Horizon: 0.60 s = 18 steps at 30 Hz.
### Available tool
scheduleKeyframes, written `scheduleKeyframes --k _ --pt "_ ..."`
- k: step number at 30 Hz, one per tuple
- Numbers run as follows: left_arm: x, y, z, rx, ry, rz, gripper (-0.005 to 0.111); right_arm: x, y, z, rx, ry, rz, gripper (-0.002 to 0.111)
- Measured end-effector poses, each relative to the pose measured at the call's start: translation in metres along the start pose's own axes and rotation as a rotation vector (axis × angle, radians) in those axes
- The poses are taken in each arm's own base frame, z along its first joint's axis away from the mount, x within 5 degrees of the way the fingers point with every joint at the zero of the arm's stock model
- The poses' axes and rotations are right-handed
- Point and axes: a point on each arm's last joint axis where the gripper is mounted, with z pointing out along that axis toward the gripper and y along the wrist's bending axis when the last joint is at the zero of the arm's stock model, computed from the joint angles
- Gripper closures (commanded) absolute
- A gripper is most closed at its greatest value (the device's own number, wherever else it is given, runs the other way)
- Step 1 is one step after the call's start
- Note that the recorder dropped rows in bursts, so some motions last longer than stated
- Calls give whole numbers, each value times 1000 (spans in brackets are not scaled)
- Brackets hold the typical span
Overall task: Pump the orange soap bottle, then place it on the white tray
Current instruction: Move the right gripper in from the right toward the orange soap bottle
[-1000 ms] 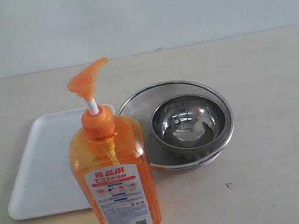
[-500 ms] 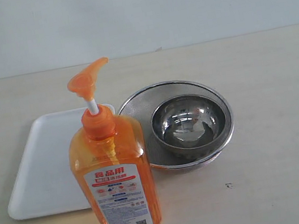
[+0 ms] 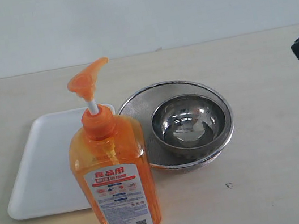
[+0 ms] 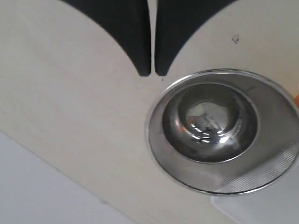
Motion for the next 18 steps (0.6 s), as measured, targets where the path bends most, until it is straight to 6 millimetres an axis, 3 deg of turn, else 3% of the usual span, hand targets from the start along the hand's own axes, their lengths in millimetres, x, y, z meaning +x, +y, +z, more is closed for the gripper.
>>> scheduleKeyframes --k 7,18 --pt "0 0 0 0 0 0 102 -3 19 9 -274 -58 -166 108" --pt "0 0 0 0 0 0 102 -1 33 33 -551 -211 -165 108"
